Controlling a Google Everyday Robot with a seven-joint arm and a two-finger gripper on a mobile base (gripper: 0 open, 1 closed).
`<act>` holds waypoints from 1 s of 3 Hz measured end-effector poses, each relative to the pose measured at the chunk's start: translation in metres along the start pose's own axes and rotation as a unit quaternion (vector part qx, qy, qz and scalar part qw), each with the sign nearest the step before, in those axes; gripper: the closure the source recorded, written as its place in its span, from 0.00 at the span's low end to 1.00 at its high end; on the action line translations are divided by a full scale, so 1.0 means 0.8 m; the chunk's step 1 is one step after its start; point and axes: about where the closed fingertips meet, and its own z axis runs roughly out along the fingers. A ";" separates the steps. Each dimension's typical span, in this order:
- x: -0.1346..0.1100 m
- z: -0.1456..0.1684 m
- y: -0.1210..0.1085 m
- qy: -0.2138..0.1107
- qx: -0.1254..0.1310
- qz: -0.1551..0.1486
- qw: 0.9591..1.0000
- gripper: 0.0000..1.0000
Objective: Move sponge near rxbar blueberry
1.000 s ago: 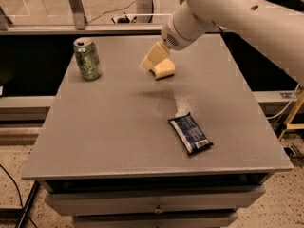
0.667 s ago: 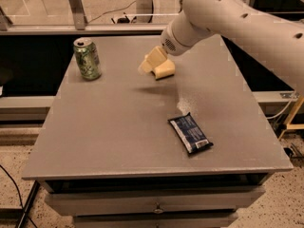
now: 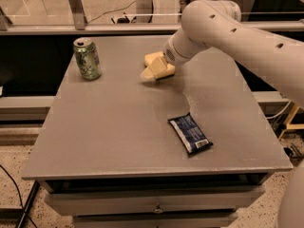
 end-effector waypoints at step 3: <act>-0.003 0.025 0.011 0.006 -0.036 0.016 0.999 0.72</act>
Offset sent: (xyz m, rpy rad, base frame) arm 0.0040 0.0471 0.0011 0.1422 0.0203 0.3339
